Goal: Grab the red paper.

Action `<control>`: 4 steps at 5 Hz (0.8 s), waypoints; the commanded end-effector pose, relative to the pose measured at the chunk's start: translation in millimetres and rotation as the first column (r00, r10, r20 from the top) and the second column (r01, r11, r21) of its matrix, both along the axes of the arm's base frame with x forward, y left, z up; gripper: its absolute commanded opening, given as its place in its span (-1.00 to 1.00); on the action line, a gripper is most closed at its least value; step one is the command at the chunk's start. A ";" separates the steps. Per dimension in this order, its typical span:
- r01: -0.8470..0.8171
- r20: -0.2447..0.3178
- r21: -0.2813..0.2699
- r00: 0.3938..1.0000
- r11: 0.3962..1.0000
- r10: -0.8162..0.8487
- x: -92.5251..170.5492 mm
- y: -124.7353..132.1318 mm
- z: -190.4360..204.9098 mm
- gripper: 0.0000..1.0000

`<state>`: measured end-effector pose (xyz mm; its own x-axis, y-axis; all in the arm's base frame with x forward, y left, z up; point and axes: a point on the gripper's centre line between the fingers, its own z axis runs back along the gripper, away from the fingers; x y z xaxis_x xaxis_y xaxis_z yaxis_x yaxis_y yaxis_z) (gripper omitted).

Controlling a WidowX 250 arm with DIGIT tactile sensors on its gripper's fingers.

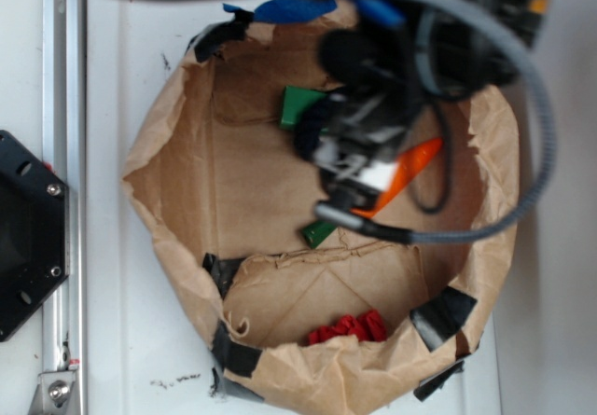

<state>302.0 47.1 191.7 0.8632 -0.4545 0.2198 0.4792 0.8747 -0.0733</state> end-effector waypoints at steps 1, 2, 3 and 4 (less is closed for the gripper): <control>0.466 0.064 0.010 0.882 0.885 -0.466 -51.4 -59.6 -16.1 1.00; 0.512 0.056 0.017 0.857 0.859 -0.512 -63.0 -46.2 -27.7 1.00; 0.504 0.059 0.011 0.862 0.863 -0.504 -52.4 -25.8 -39.9 1.00; 0.548 0.122 -0.009 0.831 0.836 -0.543 -40.2 -6.3 -46.7 1.00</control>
